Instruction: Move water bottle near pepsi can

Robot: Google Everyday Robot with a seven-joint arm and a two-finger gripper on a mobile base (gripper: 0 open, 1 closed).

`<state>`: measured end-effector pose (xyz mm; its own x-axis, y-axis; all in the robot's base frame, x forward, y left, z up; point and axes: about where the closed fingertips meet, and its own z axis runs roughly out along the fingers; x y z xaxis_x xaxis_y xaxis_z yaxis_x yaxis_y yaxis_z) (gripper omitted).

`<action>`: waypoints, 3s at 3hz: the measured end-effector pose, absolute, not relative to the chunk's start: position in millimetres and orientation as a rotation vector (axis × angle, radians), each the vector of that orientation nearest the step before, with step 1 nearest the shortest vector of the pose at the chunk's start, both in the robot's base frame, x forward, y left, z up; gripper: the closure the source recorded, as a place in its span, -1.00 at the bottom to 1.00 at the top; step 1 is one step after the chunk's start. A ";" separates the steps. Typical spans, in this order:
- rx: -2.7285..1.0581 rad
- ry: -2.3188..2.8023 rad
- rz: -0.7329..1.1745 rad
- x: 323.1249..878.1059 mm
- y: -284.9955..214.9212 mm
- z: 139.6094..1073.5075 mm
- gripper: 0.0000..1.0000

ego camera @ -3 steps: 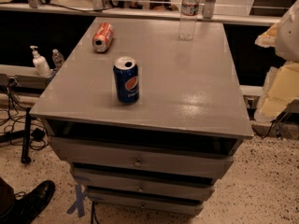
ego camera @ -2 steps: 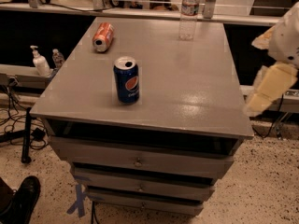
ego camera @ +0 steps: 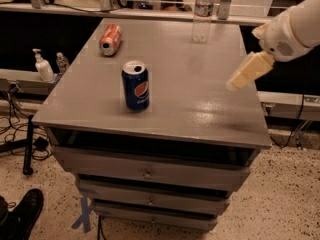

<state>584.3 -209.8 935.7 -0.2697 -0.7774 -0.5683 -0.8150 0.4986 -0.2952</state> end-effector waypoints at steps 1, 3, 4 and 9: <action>-1.141 1.962 0.150 649.0 -198.7 933.3 -1.00; -0.988 1.866 0.203 705.7 -189.0 932.2 -1.00; -0.925 1.832 0.234 722.0 -179.4 927.5 -1.00; -0.594 1.615 0.315 891.8 -167.3 904.7 -1.00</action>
Offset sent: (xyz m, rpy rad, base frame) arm 0.1755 0.0224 0.0035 0.4558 -0.2971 -0.1471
